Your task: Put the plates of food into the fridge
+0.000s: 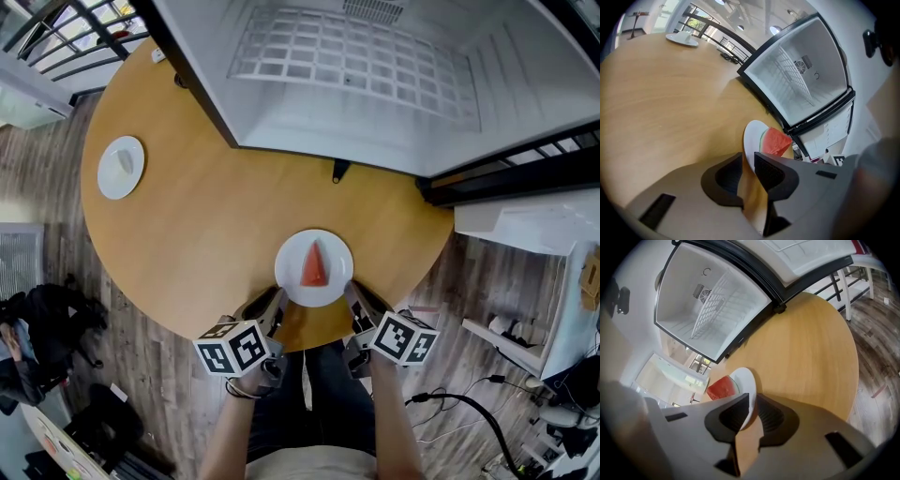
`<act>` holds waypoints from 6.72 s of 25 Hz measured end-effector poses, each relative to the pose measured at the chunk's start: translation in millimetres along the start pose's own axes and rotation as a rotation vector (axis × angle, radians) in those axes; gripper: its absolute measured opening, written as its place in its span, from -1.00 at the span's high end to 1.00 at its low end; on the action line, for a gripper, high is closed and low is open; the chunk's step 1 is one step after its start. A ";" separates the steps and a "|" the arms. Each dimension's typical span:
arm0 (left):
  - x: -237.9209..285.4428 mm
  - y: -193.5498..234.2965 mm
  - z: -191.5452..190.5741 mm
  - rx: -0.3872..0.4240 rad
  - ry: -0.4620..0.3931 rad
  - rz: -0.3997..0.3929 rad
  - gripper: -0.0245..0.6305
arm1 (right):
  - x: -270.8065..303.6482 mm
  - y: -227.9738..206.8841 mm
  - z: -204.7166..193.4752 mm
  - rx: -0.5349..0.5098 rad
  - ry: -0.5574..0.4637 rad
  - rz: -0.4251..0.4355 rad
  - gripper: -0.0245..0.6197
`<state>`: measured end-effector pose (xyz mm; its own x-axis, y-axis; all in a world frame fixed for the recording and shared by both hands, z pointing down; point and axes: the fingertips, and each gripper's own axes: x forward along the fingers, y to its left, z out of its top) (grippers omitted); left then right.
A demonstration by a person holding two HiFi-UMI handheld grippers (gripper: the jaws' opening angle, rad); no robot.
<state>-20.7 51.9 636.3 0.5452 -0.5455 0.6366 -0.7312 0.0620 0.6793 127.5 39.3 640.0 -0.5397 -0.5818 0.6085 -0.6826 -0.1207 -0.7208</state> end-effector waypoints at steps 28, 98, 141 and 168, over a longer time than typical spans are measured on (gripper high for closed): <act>12.1 -8.7 -7.9 -0.183 0.054 -0.104 0.68 | 11.3 10.2 -5.5 0.286 0.092 0.143 0.69; -62.9 -151.4 215.5 -0.186 -0.343 -0.345 0.81 | -21.2 202.3 173.5 0.314 -0.203 0.484 0.87; -17.0 -146.3 310.2 -0.451 -0.529 -0.320 0.87 | 48.7 230.1 262.0 0.237 -0.192 0.350 0.87; -3.1 -149.3 325.5 -0.490 -0.566 -0.286 0.87 | 35.8 259.2 221.3 -0.759 -0.042 0.171 0.87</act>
<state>-46.7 -227.7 414.1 0.2978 -0.9287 0.2211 -0.2598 0.1440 0.9549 40.3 -190.9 401.5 -0.6590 -0.5746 0.4853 -0.7502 0.5483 -0.3695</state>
